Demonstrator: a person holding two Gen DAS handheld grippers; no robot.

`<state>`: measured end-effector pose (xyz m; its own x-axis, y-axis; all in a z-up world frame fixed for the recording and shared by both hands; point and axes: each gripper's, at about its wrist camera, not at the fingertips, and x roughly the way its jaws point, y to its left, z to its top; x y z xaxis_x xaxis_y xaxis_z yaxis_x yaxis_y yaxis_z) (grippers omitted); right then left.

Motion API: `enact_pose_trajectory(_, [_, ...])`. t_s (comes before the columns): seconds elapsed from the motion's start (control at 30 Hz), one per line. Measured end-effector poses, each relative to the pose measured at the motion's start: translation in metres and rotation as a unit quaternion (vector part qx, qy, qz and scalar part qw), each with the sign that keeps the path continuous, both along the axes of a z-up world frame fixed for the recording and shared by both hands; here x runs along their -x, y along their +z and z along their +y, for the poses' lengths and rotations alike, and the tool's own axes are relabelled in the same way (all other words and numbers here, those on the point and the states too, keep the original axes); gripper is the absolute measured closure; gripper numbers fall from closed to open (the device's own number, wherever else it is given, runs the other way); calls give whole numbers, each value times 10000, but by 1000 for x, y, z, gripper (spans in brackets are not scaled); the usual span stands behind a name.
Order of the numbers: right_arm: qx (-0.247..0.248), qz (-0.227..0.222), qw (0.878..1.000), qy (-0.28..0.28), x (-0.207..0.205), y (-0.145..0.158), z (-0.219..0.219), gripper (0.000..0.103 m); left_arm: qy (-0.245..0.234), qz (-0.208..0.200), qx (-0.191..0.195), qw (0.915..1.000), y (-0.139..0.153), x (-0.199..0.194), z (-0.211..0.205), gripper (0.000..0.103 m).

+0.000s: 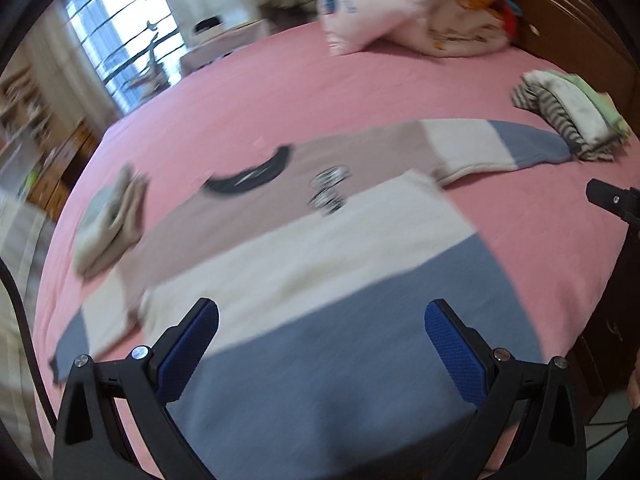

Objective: Fold small clothes
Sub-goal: 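Reach the right tool to the sleeve cuff and grasp the dark cuff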

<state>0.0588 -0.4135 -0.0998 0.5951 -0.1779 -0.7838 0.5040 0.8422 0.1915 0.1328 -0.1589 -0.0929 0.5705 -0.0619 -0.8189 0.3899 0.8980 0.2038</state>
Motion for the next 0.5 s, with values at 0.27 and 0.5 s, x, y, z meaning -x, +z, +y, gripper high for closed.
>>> enact_pose_trajectory(0.27, [-117, -225, 9981, -561, -5, -6, -81, 1, -599, -188, -108, 9980, -5, -37, -107, 1])
enact_pose_trajectory(0.5, [-275, -459, 9958, -745, -8, -8, -124, 14, -753, -294, -212, 9965, -11, -60, -160, 1])
